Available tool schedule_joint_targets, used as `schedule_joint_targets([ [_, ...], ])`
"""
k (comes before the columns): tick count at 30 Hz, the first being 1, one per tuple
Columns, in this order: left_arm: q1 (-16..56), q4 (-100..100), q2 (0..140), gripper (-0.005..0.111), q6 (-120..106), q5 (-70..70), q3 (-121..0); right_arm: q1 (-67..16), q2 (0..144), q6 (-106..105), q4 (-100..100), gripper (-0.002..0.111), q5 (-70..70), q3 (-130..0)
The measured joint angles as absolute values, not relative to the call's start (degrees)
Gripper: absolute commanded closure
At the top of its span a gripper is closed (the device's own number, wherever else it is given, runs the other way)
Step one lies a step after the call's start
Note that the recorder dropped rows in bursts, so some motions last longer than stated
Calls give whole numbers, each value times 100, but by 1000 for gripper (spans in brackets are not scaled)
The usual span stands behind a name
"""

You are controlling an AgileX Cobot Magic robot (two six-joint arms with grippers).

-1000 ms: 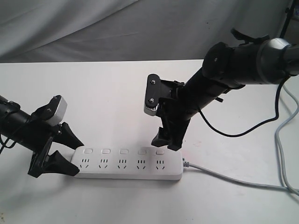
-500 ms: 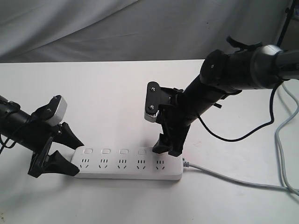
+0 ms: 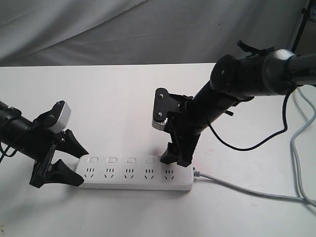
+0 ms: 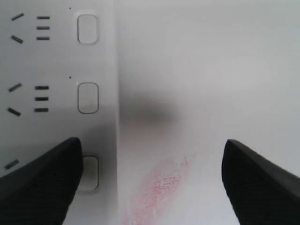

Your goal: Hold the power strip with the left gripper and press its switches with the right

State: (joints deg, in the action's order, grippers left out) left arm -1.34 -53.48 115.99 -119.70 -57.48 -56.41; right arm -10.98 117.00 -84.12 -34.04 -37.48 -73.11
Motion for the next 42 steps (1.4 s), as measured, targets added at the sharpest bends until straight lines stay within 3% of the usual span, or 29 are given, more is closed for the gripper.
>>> schedule_joint_targets([
  [21, -134, -5348, 11599, 84, -11970, -5748, -5641, -1098, 11721, -8228, -3146, 33, -3821, -7390],
  [42, -134, -5348, 11599, 84, -11970, -5748, -5641, -1098, 9956, -8478, -4622, 33, -4105, -7369],
])
